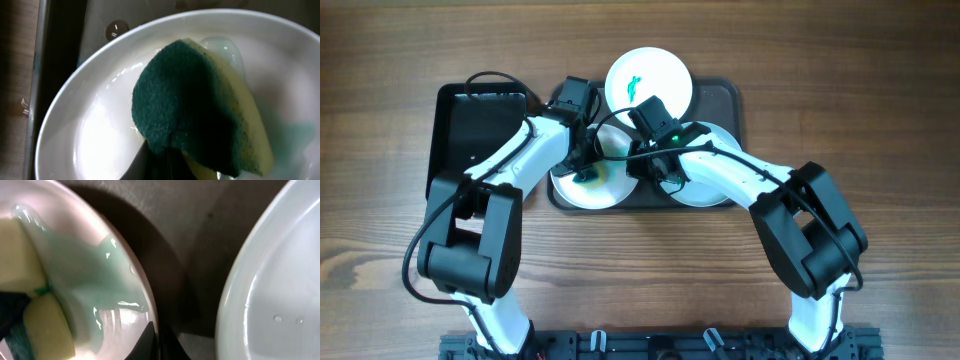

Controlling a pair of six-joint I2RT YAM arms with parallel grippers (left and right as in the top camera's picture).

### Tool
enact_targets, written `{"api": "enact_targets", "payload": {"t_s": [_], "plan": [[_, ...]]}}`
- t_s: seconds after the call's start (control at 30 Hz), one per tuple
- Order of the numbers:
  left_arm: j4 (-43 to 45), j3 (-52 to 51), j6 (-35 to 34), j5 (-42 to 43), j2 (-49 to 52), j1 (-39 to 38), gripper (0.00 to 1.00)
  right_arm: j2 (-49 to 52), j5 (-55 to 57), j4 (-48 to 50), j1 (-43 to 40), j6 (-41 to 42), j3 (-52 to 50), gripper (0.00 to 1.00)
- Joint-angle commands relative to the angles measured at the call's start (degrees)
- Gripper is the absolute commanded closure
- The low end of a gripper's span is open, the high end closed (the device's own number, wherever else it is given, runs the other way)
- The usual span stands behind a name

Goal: Clean dirty plates on tray and stack at the side
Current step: 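Scrub the lower-left plate with the sponge while right gripper holds plate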

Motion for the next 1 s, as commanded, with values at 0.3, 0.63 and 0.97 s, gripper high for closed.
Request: {"api": "enact_targets", "payload": {"t_s": [0.3,0.63,0.97], "plan": [[3.32,-2.12,21.03,30.05,1.09,0.87,0.96,-0.22,2.51,-0.90,-0.79,0.15,-0.02,0.96],[4.98,-0.96,9.99,-11.43,0.63,0.79,0.96,-0.22,2.51,-0.87,-0.79,0.15,-0.02,0.96],[0.63,0.79,5.55,-20.50,-0.52,-2.12,0.96,-0.22,2.49,-0.79,-0.79,0.15,-0.02,0.96]]}}
